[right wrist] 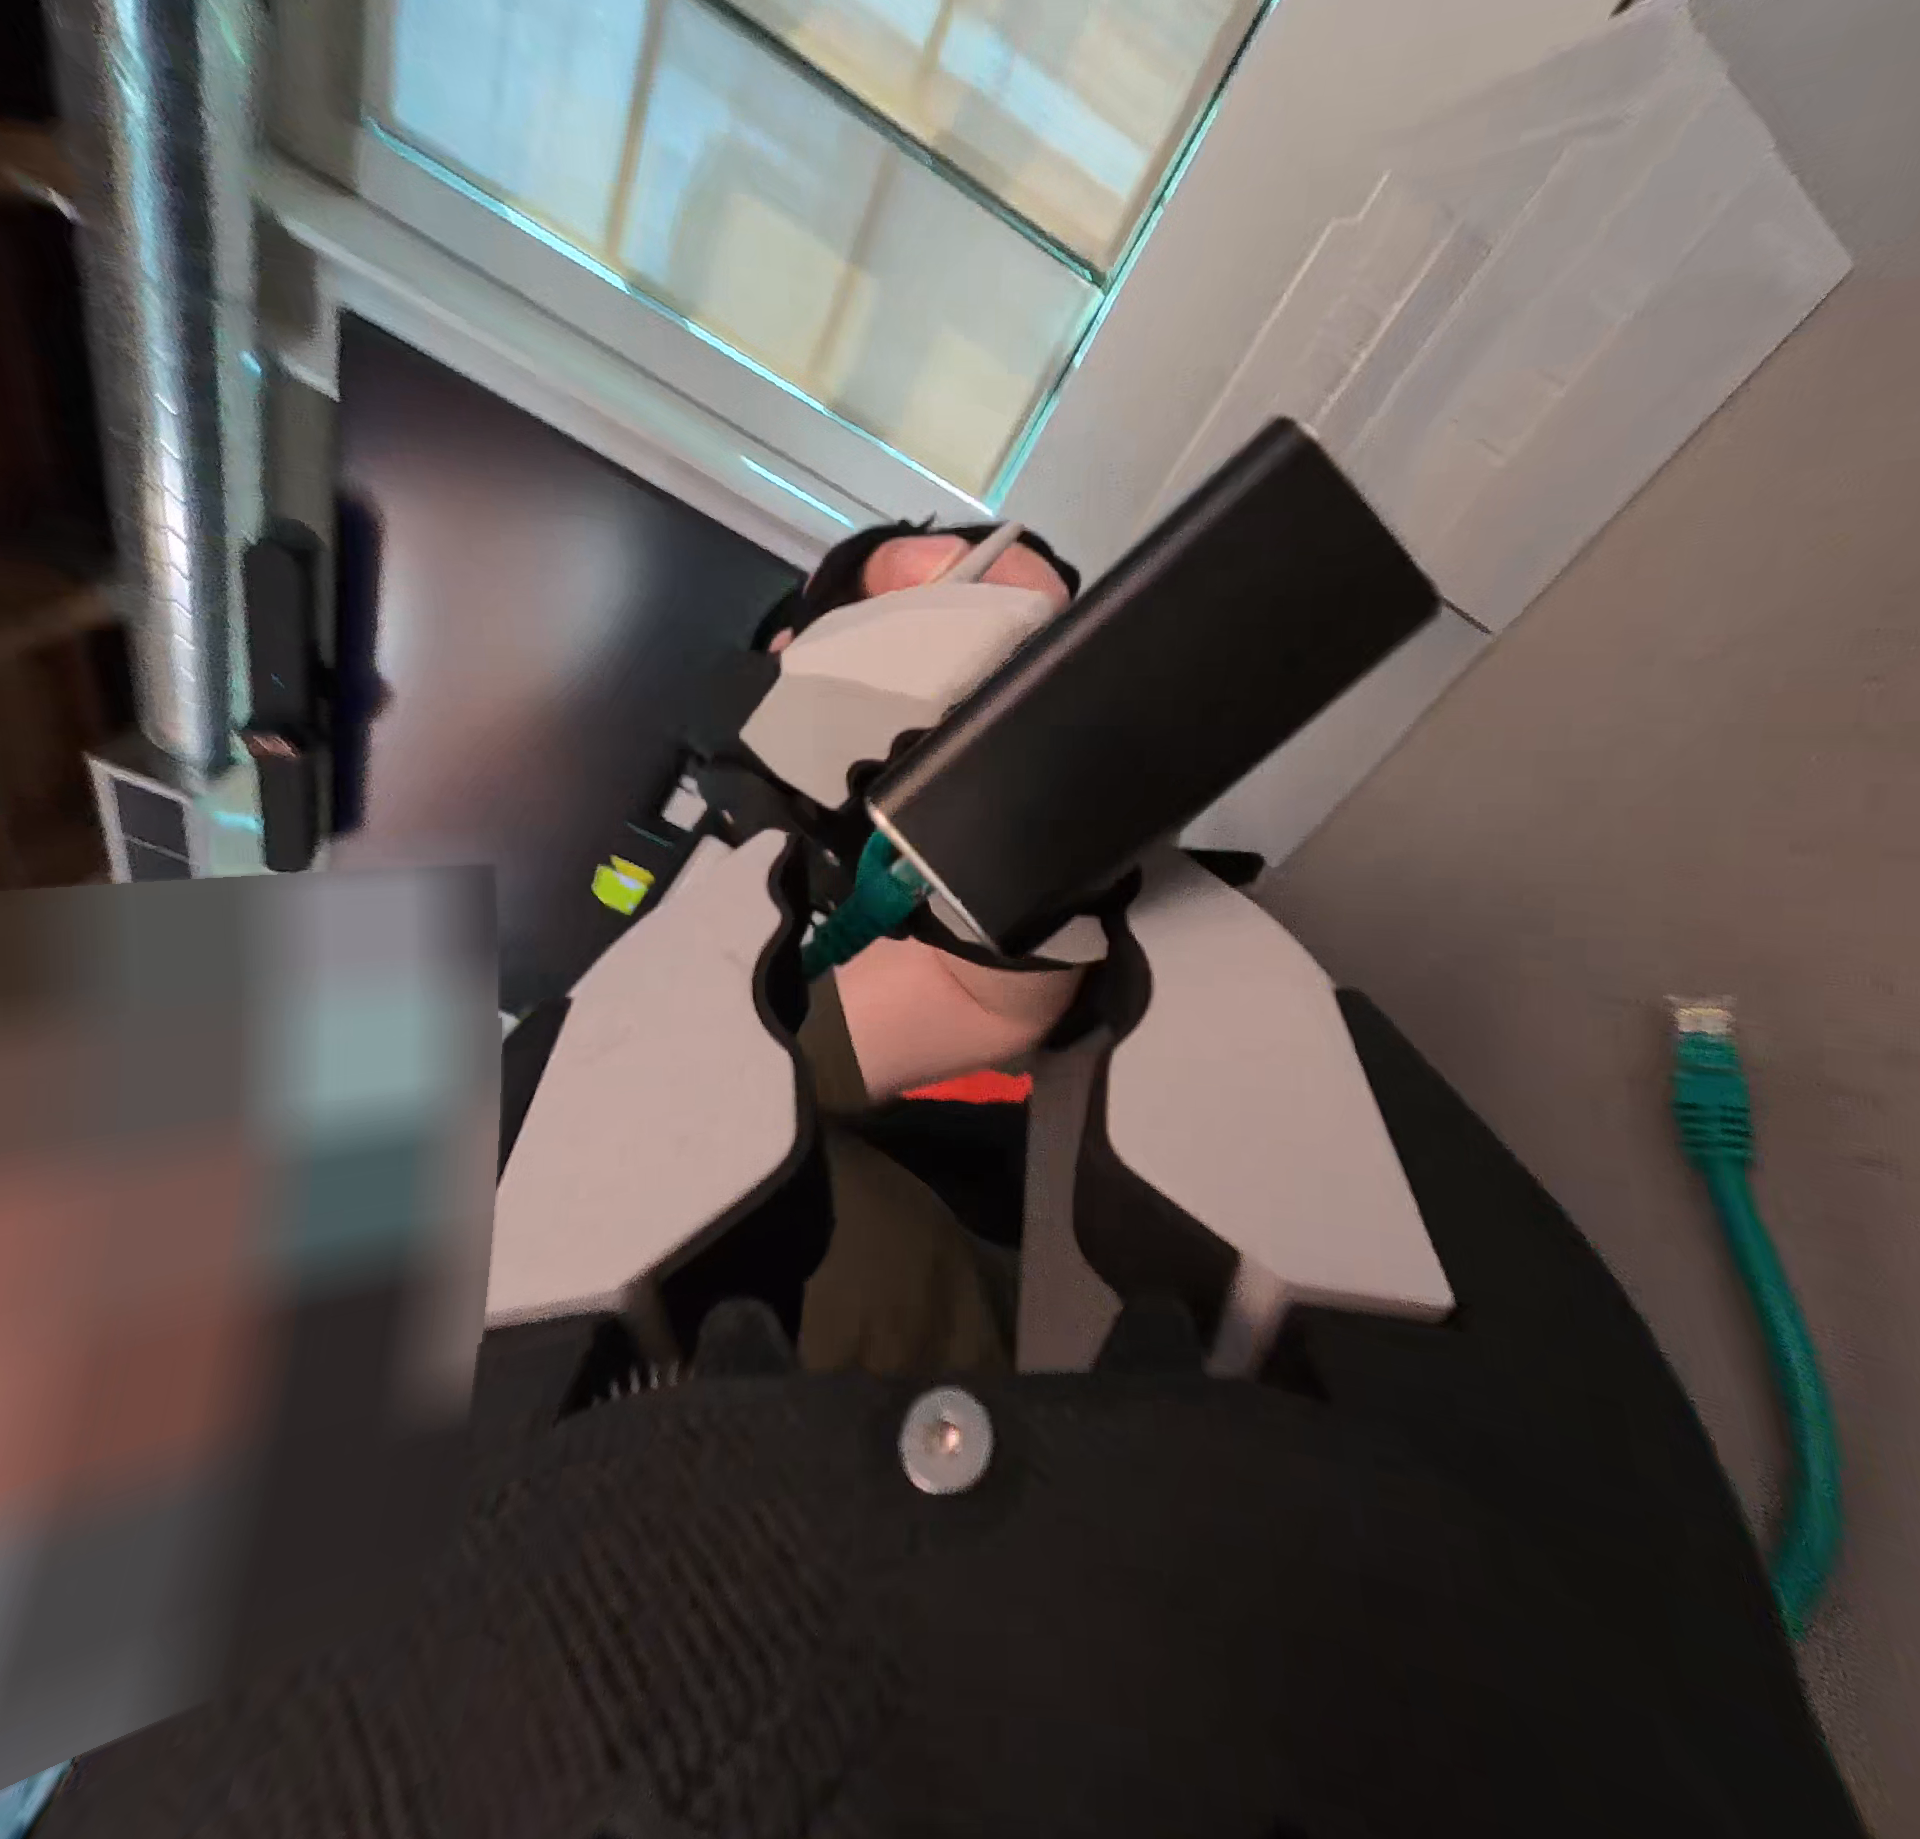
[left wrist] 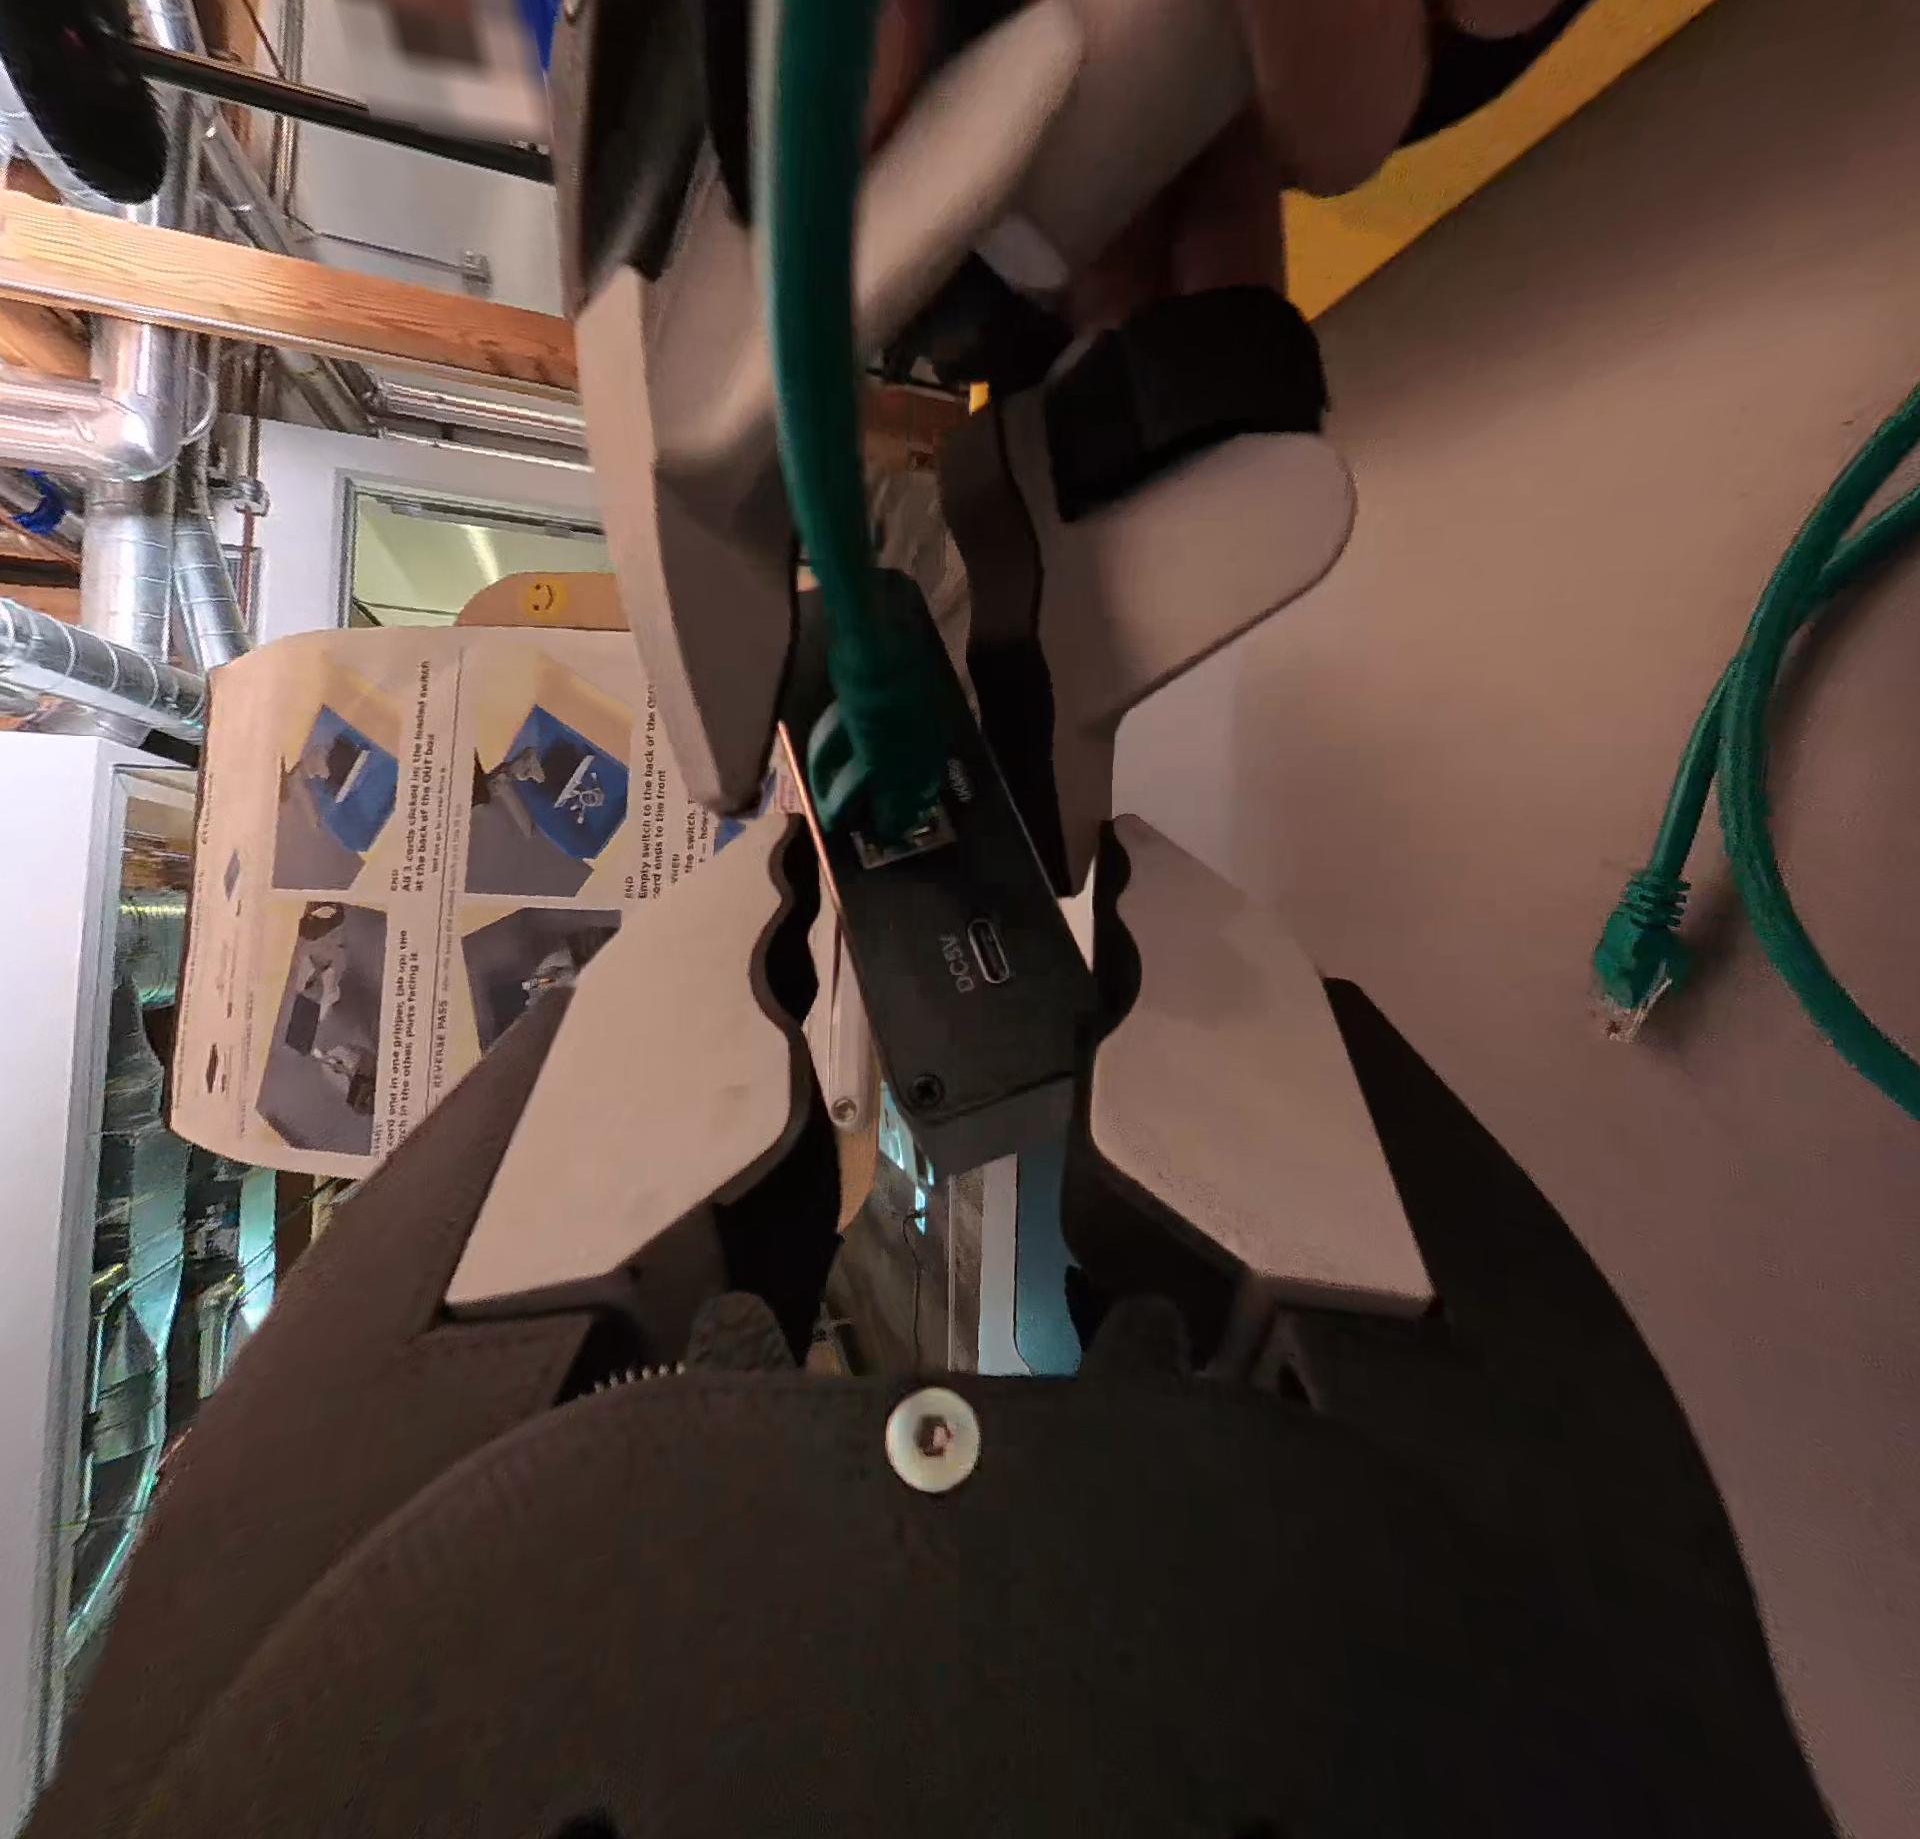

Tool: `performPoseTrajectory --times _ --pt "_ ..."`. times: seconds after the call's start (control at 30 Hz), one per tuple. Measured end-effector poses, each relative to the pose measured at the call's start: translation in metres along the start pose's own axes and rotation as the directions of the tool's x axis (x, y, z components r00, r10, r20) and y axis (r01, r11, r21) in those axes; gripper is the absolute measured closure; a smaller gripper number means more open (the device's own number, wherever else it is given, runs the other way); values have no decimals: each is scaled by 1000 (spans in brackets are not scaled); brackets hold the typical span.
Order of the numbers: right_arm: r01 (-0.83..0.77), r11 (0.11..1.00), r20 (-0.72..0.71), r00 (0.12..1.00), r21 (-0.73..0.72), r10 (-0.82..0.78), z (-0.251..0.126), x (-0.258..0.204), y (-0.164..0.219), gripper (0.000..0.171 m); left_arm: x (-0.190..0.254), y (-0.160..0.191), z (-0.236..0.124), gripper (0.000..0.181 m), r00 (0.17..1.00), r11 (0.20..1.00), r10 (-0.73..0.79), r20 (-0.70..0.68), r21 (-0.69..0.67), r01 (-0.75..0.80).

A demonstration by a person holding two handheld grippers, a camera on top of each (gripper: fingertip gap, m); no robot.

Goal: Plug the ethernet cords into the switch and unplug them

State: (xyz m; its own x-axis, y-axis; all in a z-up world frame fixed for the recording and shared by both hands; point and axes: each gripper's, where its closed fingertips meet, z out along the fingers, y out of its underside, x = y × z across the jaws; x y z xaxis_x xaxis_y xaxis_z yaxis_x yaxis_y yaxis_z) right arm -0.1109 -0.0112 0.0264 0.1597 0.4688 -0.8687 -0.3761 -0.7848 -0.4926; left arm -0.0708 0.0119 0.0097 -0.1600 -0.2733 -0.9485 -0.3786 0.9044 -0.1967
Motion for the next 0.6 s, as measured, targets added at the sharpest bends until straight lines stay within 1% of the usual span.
performPoseTrajectory --times 0.1,0.2,0.27,0.3,0.4,0.43,0.47,0.5,0.53,0.57,0.6 --pt "89 992 -50 994 -89 -94 -6 -4 8 116 0 -8 -1 131 1000 1000 1 4 26 -1" --pt "128 982 -55 989 -141 -137 -15 -10 12 114 -4 -17 -5 133 999 999 26 30 46 -28" --pt "141 979 -116 981 -145 -159 -26 -5 10 113 -9 -15 -8 145 995 997 72 68 27 -74" --pt "157 976 -115 978 -152 -175 -31 -6 10 112 -9 -14 -9 145 995 997 76 63 25 -78" --pt "236 951 -62 966 -199 -253 -40 -19 15 115 -12 -11 -11 145 1000 1000 -7 28 23 6" --pt "294 927 -98 941 -232 -323 -43 -16 17 115 -15 -10 -13 145 999 1000 -5 39 27 4" --pt "380 885 -197 878 -268 -437 -48 -6 12 115 -18 -9 -16 145 999 1000 0 46 26 -1" --pt "490 814 -320 752 -313 -576 -55 7 1 110 -20 -8 -18 145 999 1000 -4 45 26 3" --pt "599 710 -422 572 -371 -703 -63 14 -14 102 -22 -9 -21 145 999 999 -18 36 34 17" --pt "697 576 -453 386 -428 -804 -64 11 -24 94 -22 -12 -24 145 999 998 -37 17 51 36" --pt "774 424 -428 220 -470 -877 -59 2 -28 94 -21 -16 -28 145 999 996 -54 -3 73 55"
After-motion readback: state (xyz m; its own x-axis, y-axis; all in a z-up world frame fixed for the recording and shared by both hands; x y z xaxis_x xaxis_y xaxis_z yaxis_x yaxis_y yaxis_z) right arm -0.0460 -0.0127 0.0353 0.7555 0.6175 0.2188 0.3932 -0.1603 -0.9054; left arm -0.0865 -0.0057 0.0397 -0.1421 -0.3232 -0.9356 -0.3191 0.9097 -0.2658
